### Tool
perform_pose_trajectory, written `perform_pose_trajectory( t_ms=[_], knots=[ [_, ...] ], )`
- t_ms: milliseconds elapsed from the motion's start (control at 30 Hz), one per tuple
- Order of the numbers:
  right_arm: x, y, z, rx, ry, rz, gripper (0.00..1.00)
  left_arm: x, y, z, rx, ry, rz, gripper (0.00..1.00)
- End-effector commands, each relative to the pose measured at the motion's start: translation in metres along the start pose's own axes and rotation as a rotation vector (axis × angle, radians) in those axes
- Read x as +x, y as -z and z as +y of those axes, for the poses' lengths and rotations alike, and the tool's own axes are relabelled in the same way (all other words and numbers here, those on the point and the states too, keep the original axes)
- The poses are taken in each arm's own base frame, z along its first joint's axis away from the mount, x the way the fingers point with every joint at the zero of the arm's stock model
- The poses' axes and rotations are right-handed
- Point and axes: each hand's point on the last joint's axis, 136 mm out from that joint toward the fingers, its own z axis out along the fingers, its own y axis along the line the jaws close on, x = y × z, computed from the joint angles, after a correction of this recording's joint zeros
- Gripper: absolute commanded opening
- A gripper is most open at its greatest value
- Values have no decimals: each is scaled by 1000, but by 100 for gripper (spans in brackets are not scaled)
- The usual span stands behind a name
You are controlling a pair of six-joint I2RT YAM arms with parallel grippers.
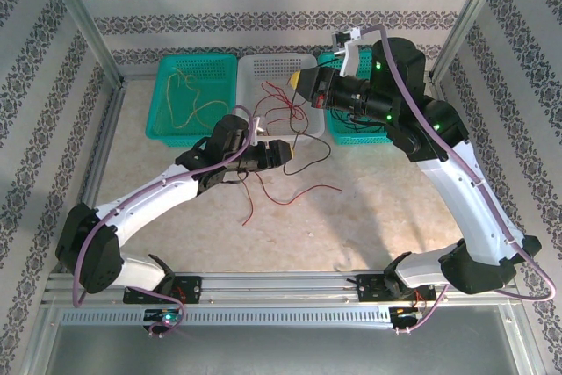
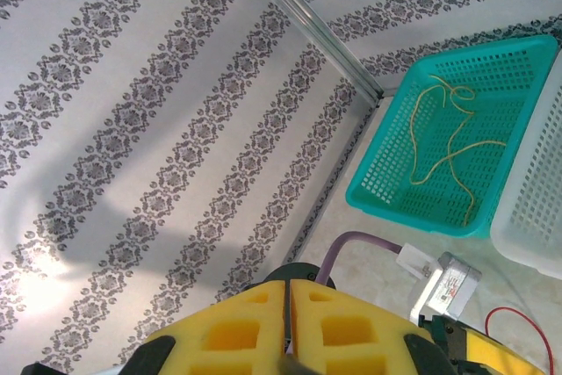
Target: Untangle the cables
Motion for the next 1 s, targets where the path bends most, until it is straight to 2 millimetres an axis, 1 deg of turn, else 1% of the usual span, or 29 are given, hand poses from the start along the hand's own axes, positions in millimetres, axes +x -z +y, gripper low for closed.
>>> perform_pose_trajectory(
  t_ms=[0, 67, 133, 200, 300, 333, 367, 500, 567, 733, 800, 833, 900, 967],
  knots=[
    [-7, -2, 14, -45, 38, -15, 0, -3, -3, -1, 41, 28, -11, 64],
    [-7, -3, 15, -51, 40, -13, 0, -1, -6, 0, 50, 39, -5, 64],
    [-8, -4, 17, -58, 38, -12, 0, -1, -8, 2, 45, 47, -2, 61],
    [-8, -5, 18, -62, 39, -9, 0, -3, -9, 5, 38, 52, -4, 56],
    [-8, -5, 18, -69, 41, -6, 0, -8, -10, 15, 28, 99, -21, 48],
    [-8, -5, 19, -73, 43, -6, 0, -11, -10, 18, 37, 122, -27, 44],
    [-8, -5, 20, -74, 44, -5, 0, -13, -11, 21, 50, 149, -33, 38],
    [-8, -4, 19, -71, 50, -7, 0, -27, -9, 30, 123, 263, -88, 11],
    [-7, -5, 16, -65, 48, -6, 0, -35, -6, 35, 154, 324, -130, 1],
    [-9, -1, 6, -35, 38, -22, 0, -61, 17, 55, 237, 498, -306, 0],
    [-12, 0, 0, -22, 28, -31, 0, -68, 28, 69, 240, 571, -373, 0],
    [-13, 1, -3, -15, 21, -37, 0, -70, 33, 77, 239, 621, -413, 0],
    [-17, 2, -9, -3, 10, -46, 0, -72, 40, 87, 230, 669, -457, 0],
    [-20, 3, -13, 6, 5, -53, 0, -73, 42, 88, 211, 672, -457, 0]
  ],
)
